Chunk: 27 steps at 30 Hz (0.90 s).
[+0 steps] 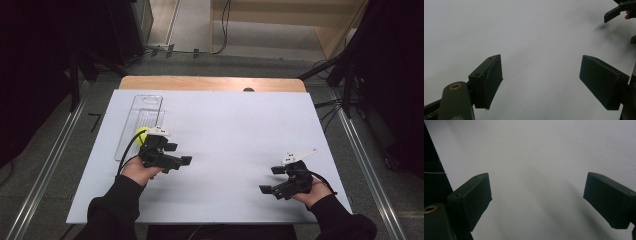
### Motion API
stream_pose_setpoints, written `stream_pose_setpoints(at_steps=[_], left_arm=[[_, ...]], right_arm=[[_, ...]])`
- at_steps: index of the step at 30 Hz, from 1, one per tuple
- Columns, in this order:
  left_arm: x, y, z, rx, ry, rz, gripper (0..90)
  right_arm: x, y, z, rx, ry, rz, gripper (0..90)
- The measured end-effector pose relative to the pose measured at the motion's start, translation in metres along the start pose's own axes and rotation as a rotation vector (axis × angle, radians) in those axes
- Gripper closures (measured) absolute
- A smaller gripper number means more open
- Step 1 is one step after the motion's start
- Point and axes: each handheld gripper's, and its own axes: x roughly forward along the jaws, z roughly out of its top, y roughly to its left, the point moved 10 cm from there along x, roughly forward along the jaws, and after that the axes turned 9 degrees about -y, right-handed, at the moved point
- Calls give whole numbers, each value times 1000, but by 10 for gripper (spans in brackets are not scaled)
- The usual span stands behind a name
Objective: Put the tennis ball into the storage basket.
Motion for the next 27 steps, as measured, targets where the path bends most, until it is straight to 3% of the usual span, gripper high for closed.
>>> stream_pose_setpoints(at_steps=[12, 27], left_arm=[[-2, -8, -15, 26, 15, -21, 193], [-12, -4, -32, 26, 20, -19, 193]], right_arm=[[0, -1, 0, 2, -1, -6, 62], [0, -1, 0, 4, -4, -9, 62]])
